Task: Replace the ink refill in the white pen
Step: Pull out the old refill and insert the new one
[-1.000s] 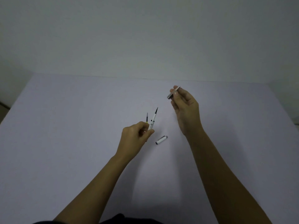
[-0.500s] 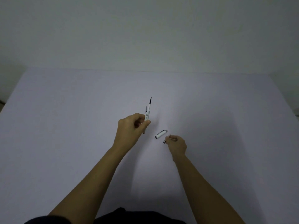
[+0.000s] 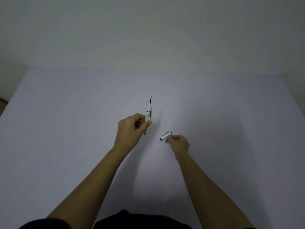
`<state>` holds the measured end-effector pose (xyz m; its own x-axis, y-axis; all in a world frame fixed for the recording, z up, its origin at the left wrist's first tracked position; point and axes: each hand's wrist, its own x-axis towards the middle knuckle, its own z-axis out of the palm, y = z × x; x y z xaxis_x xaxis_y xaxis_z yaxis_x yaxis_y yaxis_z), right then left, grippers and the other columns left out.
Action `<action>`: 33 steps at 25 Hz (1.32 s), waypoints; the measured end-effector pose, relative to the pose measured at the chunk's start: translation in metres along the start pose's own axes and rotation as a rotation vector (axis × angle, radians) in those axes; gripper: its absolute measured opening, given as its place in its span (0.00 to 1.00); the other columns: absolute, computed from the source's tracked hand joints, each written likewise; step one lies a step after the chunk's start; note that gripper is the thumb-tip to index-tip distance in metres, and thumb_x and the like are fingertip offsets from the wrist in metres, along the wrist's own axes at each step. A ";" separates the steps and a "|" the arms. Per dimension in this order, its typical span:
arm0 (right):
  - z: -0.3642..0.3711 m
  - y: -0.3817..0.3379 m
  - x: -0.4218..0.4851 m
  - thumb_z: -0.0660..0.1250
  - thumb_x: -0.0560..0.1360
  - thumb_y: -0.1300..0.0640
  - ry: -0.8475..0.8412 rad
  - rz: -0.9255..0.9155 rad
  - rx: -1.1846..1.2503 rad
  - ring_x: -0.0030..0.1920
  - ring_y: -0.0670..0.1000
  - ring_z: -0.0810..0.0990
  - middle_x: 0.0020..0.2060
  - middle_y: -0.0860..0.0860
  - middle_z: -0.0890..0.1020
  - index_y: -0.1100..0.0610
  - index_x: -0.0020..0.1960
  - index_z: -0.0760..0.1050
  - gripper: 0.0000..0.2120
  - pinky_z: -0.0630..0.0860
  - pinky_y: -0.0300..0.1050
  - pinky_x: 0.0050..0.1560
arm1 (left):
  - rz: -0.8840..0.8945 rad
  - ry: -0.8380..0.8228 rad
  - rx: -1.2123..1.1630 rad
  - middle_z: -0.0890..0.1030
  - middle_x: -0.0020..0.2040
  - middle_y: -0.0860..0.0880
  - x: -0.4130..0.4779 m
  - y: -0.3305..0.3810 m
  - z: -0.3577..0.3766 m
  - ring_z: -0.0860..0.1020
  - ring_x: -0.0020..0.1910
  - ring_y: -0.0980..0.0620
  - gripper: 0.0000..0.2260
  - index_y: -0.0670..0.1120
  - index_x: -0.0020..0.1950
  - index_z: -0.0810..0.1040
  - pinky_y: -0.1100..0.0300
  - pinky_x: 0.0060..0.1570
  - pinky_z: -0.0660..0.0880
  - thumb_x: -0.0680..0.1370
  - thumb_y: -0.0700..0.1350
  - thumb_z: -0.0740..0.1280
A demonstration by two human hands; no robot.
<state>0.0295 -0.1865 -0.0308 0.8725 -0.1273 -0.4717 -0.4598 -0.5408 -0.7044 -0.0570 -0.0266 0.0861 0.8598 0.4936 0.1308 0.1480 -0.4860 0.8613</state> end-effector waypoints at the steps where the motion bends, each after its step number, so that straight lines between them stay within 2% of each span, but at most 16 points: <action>1: 0.000 0.000 0.000 0.71 0.71 0.58 -0.012 -0.001 0.007 0.52 0.57 0.81 0.51 0.60 0.84 0.64 0.53 0.78 0.13 0.71 0.40 0.47 | 0.002 -0.004 -0.003 0.77 0.28 0.60 0.000 0.001 0.001 0.76 0.31 0.67 0.06 0.50 0.37 0.77 0.79 0.33 0.68 0.72 0.44 0.71; 8: -0.007 -0.003 0.000 0.69 0.72 0.60 -0.040 0.015 0.025 0.51 0.58 0.81 0.51 0.61 0.83 0.64 0.53 0.77 0.11 0.73 0.42 0.47 | 0.007 -0.012 -0.021 0.77 0.27 0.60 -0.002 0.004 0.004 0.77 0.30 0.67 0.07 0.52 0.37 0.76 0.79 0.33 0.69 0.72 0.44 0.71; 10: -0.012 -0.012 -0.003 0.68 0.73 0.60 -0.012 -0.029 0.032 0.51 0.57 0.81 0.52 0.61 0.83 0.64 0.54 0.77 0.12 0.74 0.44 0.51 | 0.011 -0.010 -0.018 0.77 0.28 0.61 -0.002 0.005 0.003 0.77 0.31 0.67 0.07 0.52 0.37 0.76 0.79 0.33 0.69 0.72 0.44 0.71; 12: -0.017 -0.033 -0.012 0.67 0.73 0.61 -0.020 -0.131 0.165 0.48 0.53 0.81 0.50 0.61 0.83 0.61 0.53 0.78 0.10 0.75 0.44 0.55 | 0.009 -0.013 -0.011 0.77 0.28 0.61 -0.001 0.005 0.003 0.77 0.31 0.67 0.06 0.52 0.37 0.77 0.79 0.34 0.69 0.73 0.44 0.71; 14: -0.024 -0.062 -0.026 0.66 0.75 0.59 -0.164 -0.276 0.359 0.46 0.48 0.83 0.47 0.56 0.85 0.54 0.49 0.79 0.05 0.78 0.45 0.56 | 0.007 -0.018 0.006 0.77 0.28 0.61 0.000 0.004 0.003 0.77 0.31 0.67 0.05 0.51 0.38 0.77 0.79 0.34 0.70 0.73 0.45 0.71; 16: -0.033 -0.090 -0.038 0.65 0.75 0.54 -0.384 -0.459 0.377 0.49 0.45 0.83 0.46 0.47 0.84 0.46 0.47 0.80 0.06 0.78 0.40 0.54 | 0.008 -0.030 0.021 0.77 0.29 0.61 0.002 0.002 0.004 0.77 0.32 0.68 0.03 0.49 0.39 0.79 0.79 0.35 0.70 0.73 0.45 0.71; 17: -0.037 -0.101 -0.043 0.66 0.75 0.53 -0.472 -0.528 0.354 0.50 0.43 0.83 0.46 0.44 0.84 0.44 0.47 0.80 0.06 0.77 0.35 0.53 | 0.009 -0.038 0.030 0.78 0.29 0.60 0.002 0.002 0.005 0.77 0.32 0.67 0.03 0.48 0.41 0.79 0.79 0.35 0.70 0.73 0.45 0.71; 19: -0.043 -0.117 -0.049 0.67 0.74 0.56 -0.546 -0.594 0.344 0.50 0.41 0.82 0.46 0.43 0.84 0.46 0.49 0.80 0.07 0.76 0.29 0.48 | 0.017 -0.057 0.061 0.78 0.30 0.57 0.003 0.000 0.008 0.78 0.31 0.65 0.04 0.46 0.42 0.80 0.80 0.35 0.70 0.73 0.46 0.71; 23: -0.044 -0.134 -0.044 0.70 0.72 0.58 -0.526 -0.564 0.370 0.46 0.40 0.83 0.44 0.45 0.84 0.51 0.48 0.81 0.05 0.77 0.31 0.47 | 0.016 -0.090 0.116 0.79 0.31 0.52 0.003 -0.003 0.013 0.77 0.29 0.62 0.05 0.45 0.43 0.80 0.77 0.36 0.72 0.73 0.46 0.71; 27: -0.040 -0.151 -0.020 0.69 0.73 0.59 -0.451 -0.426 0.643 0.42 0.40 0.82 0.40 0.45 0.84 0.51 0.45 0.80 0.05 0.77 0.32 0.40 | -0.044 -0.114 0.161 0.78 0.28 0.54 0.002 -0.014 0.012 0.76 0.27 0.63 0.06 0.44 0.41 0.79 0.78 0.34 0.70 0.73 0.46 0.71; 29: -0.036 -0.152 0.000 0.69 0.73 0.60 -0.379 -0.362 0.759 0.40 0.40 0.82 0.40 0.45 0.84 0.52 0.46 0.80 0.05 0.77 0.32 0.39 | -0.069 -0.114 0.180 0.79 0.29 0.52 0.003 -0.019 0.011 0.76 0.27 0.60 0.06 0.43 0.41 0.79 0.78 0.32 0.69 0.73 0.46 0.71; 31: -0.025 -0.144 0.020 0.69 0.73 0.61 -0.313 -0.317 0.717 0.41 0.42 0.81 0.42 0.48 0.83 0.56 0.48 0.80 0.05 0.78 0.35 0.40 | -0.086 -0.109 0.188 0.81 0.31 0.49 0.009 -0.024 0.009 0.77 0.29 0.57 0.06 0.43 0.42 0.80 0.77 0.32 0.70 0.73 0.46 0.71; 33: -0.008 -0.126 0.037 0.71 0.72 0.61 -0.251 -0.304 0.508 0.41 0.47 0.80 0.42 0.53 0.83 0.60 0.51 0.80 0.08 0.79 0.40 0.44 | -0.104 -0.097 0.170 0.82 0.32 0.48 0.020 -0.027 0.009 0.78 0.31 0.56 0.06 0.43 0.42 0.80 0.76 0.34 0.70 0.73 0.45 0.70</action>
<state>0.1203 -0.1296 0.0445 0.9395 0.2011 -0.2774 -0.2723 -0.0529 -0.9608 -0.0396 -0.0103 0.0609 0.8775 0.4796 -0.0093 0.3115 -0.5549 0.7714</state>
